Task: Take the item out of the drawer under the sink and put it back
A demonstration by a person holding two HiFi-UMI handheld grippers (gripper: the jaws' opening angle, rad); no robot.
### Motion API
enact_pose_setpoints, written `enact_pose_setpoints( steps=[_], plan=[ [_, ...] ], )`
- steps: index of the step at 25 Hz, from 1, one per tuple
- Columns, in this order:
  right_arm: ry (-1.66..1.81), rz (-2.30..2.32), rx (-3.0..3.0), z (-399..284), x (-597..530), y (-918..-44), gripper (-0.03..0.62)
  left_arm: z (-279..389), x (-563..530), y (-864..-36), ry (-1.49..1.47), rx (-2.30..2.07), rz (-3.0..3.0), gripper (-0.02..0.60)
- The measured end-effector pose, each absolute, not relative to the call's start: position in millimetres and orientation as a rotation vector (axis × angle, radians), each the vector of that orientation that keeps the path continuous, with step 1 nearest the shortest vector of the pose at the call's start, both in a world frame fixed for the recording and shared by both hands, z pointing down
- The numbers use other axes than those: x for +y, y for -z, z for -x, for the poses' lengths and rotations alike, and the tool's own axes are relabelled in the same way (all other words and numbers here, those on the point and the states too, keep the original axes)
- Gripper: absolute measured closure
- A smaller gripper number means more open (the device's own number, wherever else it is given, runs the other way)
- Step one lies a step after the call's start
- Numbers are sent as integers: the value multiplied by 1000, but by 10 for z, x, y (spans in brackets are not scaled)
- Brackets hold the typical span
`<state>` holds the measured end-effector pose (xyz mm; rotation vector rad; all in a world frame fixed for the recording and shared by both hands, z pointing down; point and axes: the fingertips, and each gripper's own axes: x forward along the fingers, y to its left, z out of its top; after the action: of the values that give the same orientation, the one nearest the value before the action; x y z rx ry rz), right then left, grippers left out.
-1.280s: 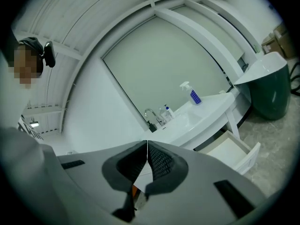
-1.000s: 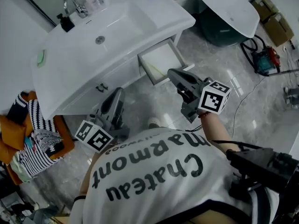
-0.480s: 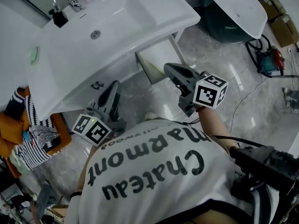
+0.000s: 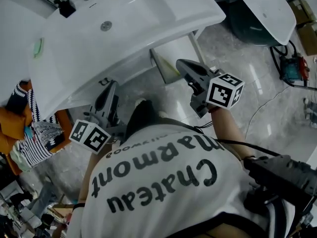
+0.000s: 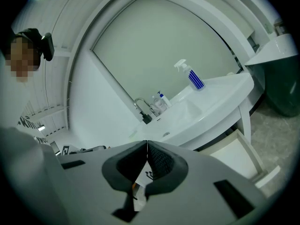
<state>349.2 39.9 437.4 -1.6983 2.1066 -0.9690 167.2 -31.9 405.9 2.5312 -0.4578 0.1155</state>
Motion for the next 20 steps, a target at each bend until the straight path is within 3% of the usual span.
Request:
enact_pose_setpoints(
  steps=[20],
  plan=[
    [1193, 1960, 2272, -3785, -58, -5463, 582, -2521, -530, -4623, -330, -123, -2497, 574]
  ],
)
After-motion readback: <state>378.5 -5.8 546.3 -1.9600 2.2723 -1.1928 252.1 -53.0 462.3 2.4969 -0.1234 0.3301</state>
